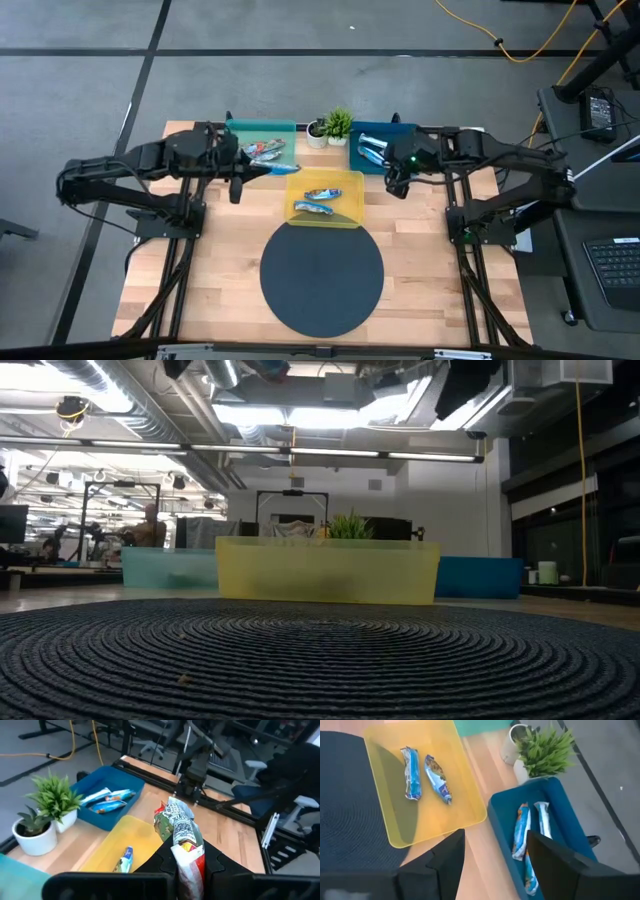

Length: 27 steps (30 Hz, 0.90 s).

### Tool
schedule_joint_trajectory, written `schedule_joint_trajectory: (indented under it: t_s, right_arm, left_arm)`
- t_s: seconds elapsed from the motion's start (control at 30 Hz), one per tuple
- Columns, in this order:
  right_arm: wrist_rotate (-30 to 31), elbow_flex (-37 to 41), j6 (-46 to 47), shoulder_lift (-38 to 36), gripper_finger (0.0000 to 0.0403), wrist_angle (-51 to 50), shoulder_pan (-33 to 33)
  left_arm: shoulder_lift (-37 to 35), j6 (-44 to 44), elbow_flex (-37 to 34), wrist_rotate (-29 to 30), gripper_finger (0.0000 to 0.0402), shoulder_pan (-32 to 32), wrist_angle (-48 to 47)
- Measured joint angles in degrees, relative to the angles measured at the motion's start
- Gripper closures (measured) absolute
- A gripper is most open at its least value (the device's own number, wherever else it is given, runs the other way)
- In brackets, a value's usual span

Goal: Pick and place Granola Bars by type
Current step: Put the red granola bar into the green bin

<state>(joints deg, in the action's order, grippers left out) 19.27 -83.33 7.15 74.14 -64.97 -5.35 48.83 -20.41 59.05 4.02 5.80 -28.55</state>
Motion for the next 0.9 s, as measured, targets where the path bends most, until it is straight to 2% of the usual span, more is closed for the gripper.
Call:
schedule_joint_trajectory:
  t_s: [0.2, 0.4, 0.57, 0.9]
  right_arm:
    - [-0.3, 3.8, -0.2, -1.9, 0.0189, 3.0, 0.0]
    - [-0.4, 3.7, -4.4, -2.0, 0.0189, 8.1, 0.0]
    - [-0.4, 3.6, -6.4, -2.4, 0.0189, 11.1, 0.0]
    - [-0.4, 3.6, -7.4, -2.4, 0.0189, 11.2, 0.0]
  left_arm:
    - [-1.8, -0.5, 0.2, 3.0, 0.0385, 4.1, -4.4]
    - [-0.1, -2.1, 4.6, 4.0, 0.0385, 12.2, -17.5]
    - [3.2, -0.2, 10.4, 3.5, 0.0384, 19.7, -26.6]
    - [11.4, 7.9, 20.2, -4.4, 0.0384, 31.7, -35.1]
